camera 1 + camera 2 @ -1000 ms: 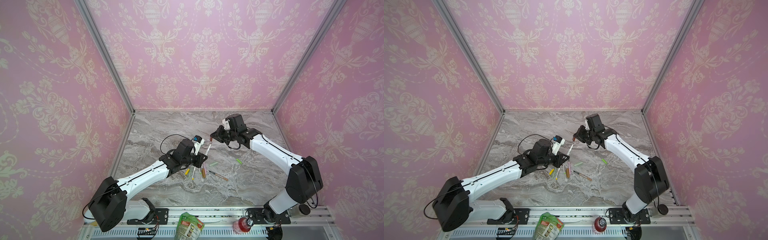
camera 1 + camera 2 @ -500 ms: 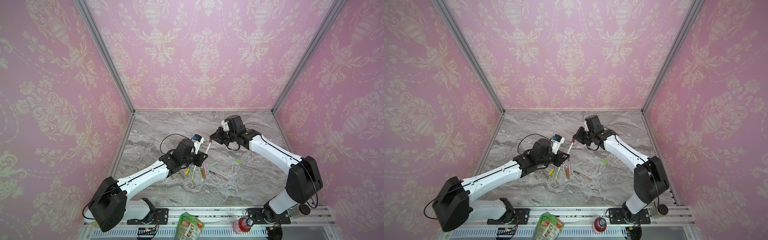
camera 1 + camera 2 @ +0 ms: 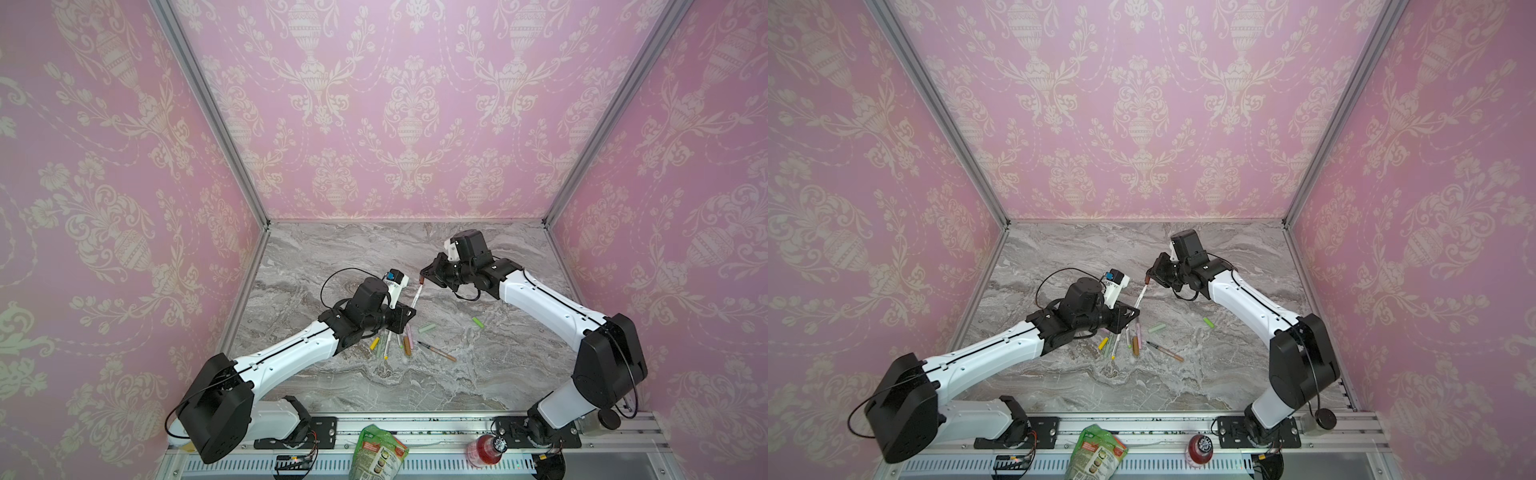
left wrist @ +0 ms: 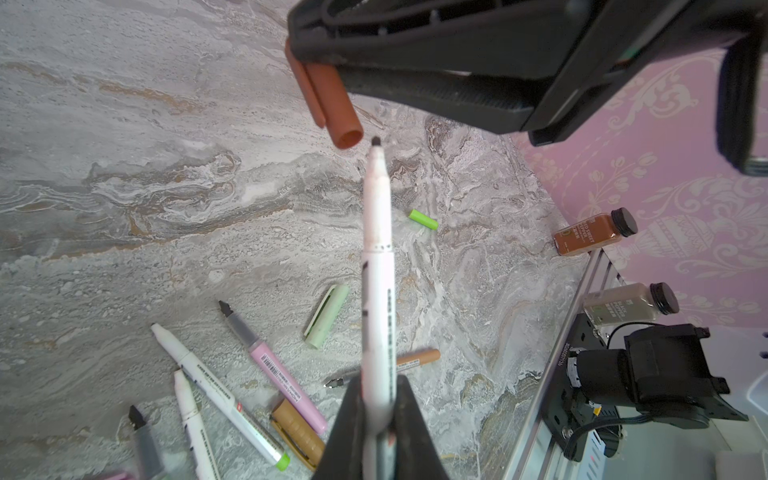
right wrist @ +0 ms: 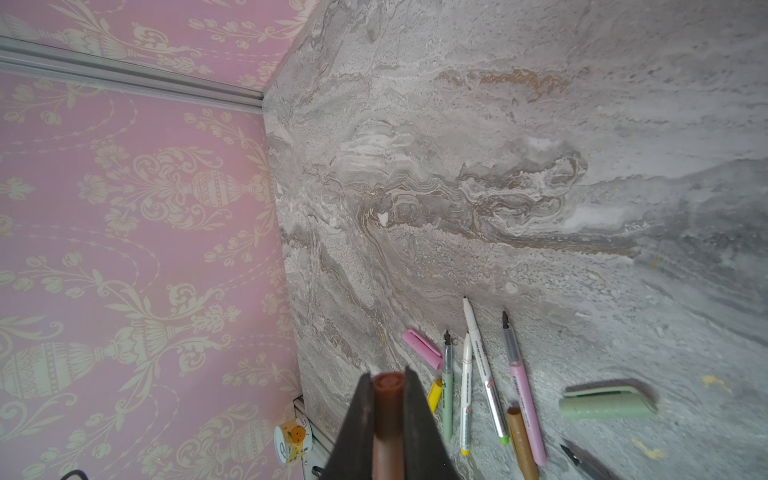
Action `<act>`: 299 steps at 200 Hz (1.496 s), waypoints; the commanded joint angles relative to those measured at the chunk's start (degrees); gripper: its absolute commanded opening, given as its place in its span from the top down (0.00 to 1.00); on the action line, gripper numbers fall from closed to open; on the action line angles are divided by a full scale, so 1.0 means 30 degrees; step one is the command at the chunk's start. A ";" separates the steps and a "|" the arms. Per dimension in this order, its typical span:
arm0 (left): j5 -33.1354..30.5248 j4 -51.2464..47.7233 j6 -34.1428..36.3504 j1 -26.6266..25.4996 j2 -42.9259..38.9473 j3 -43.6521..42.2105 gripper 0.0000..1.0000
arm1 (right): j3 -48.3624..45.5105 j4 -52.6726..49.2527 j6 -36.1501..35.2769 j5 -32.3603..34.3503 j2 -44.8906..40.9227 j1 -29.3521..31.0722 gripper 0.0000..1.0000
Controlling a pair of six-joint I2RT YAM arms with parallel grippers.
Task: Insert the pens into the pen caps
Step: 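Align the cap opening above the white pen tip with the right gripper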
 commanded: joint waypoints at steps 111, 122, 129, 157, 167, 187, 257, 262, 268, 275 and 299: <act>-0.0932 -0.0072 -0.0239 -0.0145 -0.0095 -0.0354 1.00 | -0.0076 -0.0634 0.0048 0.0308 -0.1477 -0.0047 1.00; -0.0903 -0.0078 -0.0239 -0.0136 -0.0106 -0.0312 1.00 | -0.0202 -0.0664 0.0067 0.0318 -0.1448 -0.0007 1.00; -0.0876 -0.0093 -0.0263 -0.0144 -0.0104 -0.0283 1.00 | -0.0263 -0.0636 0.0087 0.0312 -0.1455 -0.0008 1.00; -0.0757 -0.0086 -0.0355 -0.0167 -0.0150 -0.0252 1.00 | -0.0470 -0.0554 0.0089 0.0351 -0.1373 -0.0020 1.00; -0.0757 -0.0109 -0.0356 -0.0169 -0.0191 -0.0237 1.00 | -0.0512 -0.0546 0.0077 0.0421 -0.1361 -0.0007 1.00; -0.0757 -0.0145 -0.0356 -0.0201 -0.0208 -0.0252 1.00 | -0.0627 -0.0524 0.0076 0.0482 -0.1316 -0.0020 1.00; -0.0932 -0.0174 -0.0400 -0.0342 -0.0392 -0.0252 1.00 | -0.0807 -0.0122 0.0292 0.0381 -0.1037 0.0175 1.00; -0.0932 -0.0180 -0.0415 -0.0345 -0.0367 -0.0252 1.00 | -0.0807 -0.0088 0.0310 0.0388 -0.1037 0.0195 1.00; -0.0932 -0.0175 -0.0428 -0.0393 -0.0372 -0.0252 1.00 | -0.0807 -0.0075 0.0314 0.0422 -0.1038 0.0204 1.00; -0.0958 -0.0182 -0.0448 -0.0385 -0.0355 -0.0252 1.00 | -0.0780 -0.0074 0.0344 0.0381 -0.1041 0.0177 1.00; -0.0991 -0.0101 -0.0431 -0.0372 -0.0326 -0.0248 1.00 | -0.0690 -0.0078 0.0342 0.0343 -0.0931 0.0243 1.00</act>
